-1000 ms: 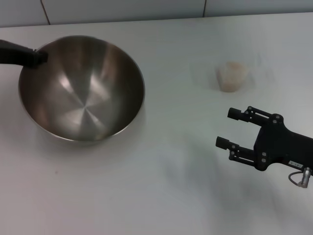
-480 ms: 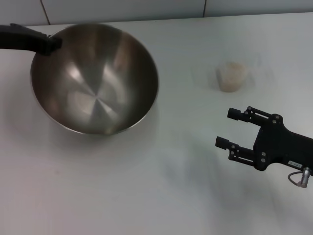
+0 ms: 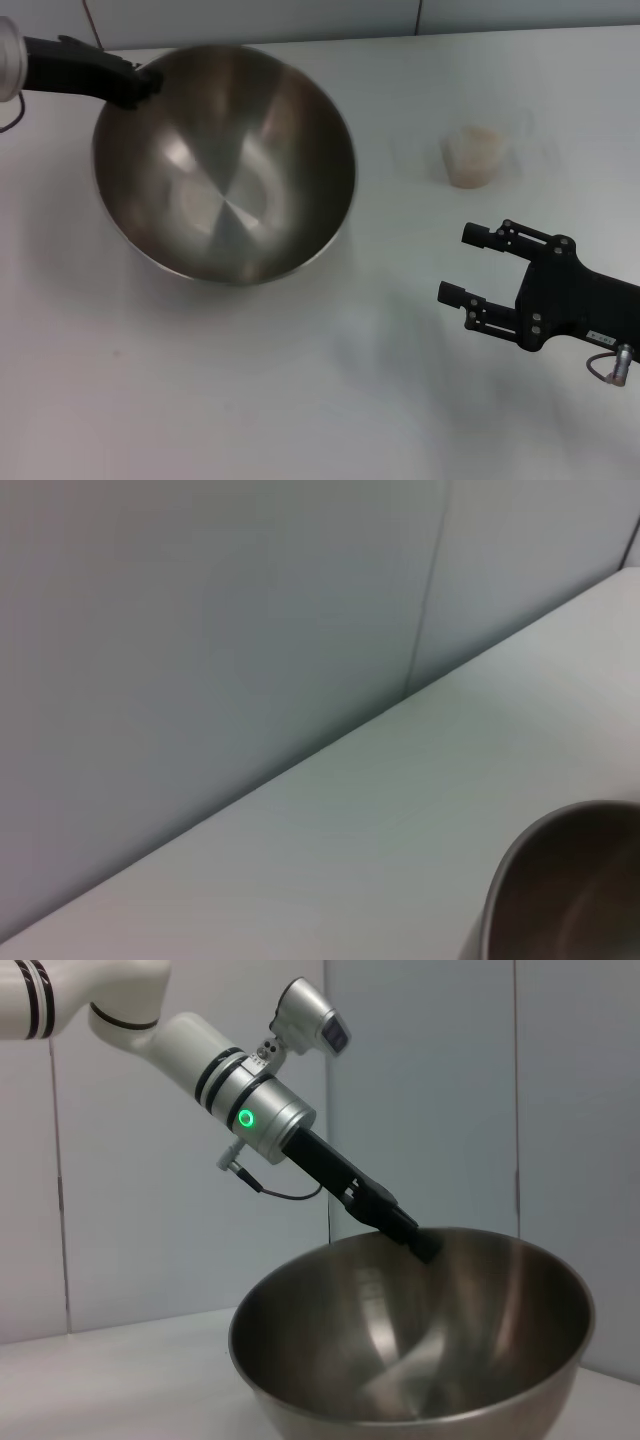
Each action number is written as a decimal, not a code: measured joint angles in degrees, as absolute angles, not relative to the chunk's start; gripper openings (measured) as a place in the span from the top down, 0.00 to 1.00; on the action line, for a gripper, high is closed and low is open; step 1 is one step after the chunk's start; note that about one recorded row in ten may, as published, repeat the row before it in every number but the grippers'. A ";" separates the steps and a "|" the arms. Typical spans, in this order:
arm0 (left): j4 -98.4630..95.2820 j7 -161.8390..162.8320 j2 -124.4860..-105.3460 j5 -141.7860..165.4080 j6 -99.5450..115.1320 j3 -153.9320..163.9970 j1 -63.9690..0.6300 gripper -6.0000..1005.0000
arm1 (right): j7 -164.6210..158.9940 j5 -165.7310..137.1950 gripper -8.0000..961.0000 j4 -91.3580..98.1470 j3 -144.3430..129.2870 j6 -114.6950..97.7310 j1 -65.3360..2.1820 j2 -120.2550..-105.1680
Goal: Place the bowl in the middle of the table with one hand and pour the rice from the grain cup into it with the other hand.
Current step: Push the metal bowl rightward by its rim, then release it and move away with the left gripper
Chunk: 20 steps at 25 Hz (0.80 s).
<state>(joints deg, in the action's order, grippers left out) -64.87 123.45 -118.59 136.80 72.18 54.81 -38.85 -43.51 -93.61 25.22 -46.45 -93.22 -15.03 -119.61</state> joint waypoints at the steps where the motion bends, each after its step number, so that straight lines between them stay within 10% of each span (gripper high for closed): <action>1: -64.87 123.46 -118.62 136.30 72.18 55.40 -38.93 0.95 | -43.50 -93.61 0.25 25.22 -46.47 -93.26 -15.01 -119.62; 20: -64.39 123.49 -118.83 131.80 71.56 63.17 -39.87 0.95 | -42.74 -93.61 0.25 23.81 -46.20 -93.36 -14.42 -119.44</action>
